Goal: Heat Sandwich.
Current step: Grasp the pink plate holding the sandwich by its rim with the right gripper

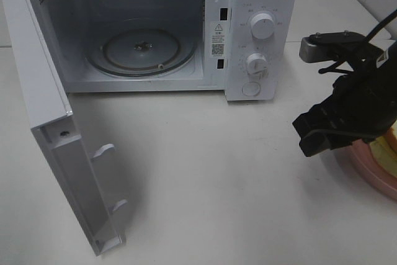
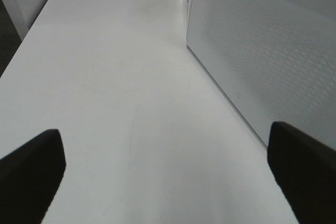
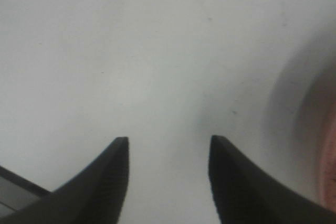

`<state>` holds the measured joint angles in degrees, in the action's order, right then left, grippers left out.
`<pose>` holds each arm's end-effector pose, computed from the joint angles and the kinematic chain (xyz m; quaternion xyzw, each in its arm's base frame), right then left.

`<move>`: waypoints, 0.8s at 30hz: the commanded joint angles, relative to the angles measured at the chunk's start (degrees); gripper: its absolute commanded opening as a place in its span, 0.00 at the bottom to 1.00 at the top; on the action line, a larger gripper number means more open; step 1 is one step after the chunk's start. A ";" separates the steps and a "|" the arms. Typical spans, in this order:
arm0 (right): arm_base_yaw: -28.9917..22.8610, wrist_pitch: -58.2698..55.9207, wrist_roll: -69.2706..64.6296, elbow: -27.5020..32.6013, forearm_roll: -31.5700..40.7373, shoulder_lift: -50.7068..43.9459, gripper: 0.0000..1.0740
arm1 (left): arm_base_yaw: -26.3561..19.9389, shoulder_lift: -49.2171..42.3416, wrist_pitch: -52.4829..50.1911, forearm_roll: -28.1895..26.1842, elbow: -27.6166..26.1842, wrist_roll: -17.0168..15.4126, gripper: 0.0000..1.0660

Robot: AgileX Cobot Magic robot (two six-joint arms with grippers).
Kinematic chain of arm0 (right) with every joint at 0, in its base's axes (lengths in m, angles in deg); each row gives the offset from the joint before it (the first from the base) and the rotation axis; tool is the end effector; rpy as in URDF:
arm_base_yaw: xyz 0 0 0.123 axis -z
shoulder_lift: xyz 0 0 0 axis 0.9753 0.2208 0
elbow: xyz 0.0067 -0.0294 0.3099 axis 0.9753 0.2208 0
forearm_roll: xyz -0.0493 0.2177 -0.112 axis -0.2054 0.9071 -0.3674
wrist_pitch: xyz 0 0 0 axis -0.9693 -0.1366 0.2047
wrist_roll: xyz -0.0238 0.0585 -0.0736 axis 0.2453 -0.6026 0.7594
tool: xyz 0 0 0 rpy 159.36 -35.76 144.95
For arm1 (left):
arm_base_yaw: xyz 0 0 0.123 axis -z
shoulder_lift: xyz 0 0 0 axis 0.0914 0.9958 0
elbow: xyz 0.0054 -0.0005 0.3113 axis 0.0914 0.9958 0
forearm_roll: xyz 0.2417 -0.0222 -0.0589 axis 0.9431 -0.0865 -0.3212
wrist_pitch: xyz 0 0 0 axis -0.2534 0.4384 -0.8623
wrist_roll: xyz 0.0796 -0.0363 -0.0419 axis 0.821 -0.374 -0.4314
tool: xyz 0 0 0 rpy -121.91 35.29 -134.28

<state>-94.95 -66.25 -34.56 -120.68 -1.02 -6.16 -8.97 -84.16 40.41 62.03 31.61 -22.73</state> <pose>0.2397 0.0891 0.2333 -0.1667 0.9663 0.0878 0.1755 -0.0271 -0.0069 0.2750 -0.0266 0.8457 -0.0137 0.5329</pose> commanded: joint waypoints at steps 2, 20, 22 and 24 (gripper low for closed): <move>0.46 -0.80 -4.93 -1.38 -8.14 -0.57 0.72 | 0.29 -1.32 -0.57 -0.11 0.23 0.00 0.95; 3.27 -5.21 -16.39 -1.83 -22.92 5.39 0.88 | 0.29 -1.32 -0.57 -0.11 0.23 0.00 0.95; 3.90 -5.16 -15.87 -1.83 -22.86 6.36 0.88 | 0.29 -1.32 -0.57 -0.11 0.23 0.00 0.95; 4.41 -4.76 -15.87 -1.83 -22.63 7.16 0.87 | 0.29 -1.32 -0.57 -0.11 0.23 0.00 0.95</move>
<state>-91.05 -71.12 -50.72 -122.22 -23.54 0.38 -8.97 -84.16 40.41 62.03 31.61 -22.73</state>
